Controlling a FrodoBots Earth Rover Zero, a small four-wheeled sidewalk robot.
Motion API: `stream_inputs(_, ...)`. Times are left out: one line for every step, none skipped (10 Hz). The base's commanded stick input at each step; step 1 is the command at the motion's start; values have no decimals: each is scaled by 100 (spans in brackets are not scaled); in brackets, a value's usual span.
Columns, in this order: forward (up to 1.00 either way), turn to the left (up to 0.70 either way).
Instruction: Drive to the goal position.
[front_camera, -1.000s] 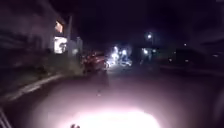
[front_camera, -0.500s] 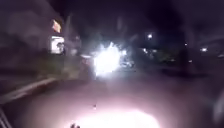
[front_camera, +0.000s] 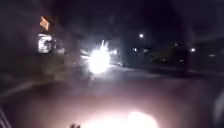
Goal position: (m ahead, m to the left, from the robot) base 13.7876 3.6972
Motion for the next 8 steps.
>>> stream_inputs(100, 0)
stream_inputs(71, 0)
stream_inputs(16, 0)
stream_inputs(0, 0)
stream_inputs(0, 0)
stream_inputs(0, 0)
stream_inputs(0, 0)
stream_inputs(0, 0)
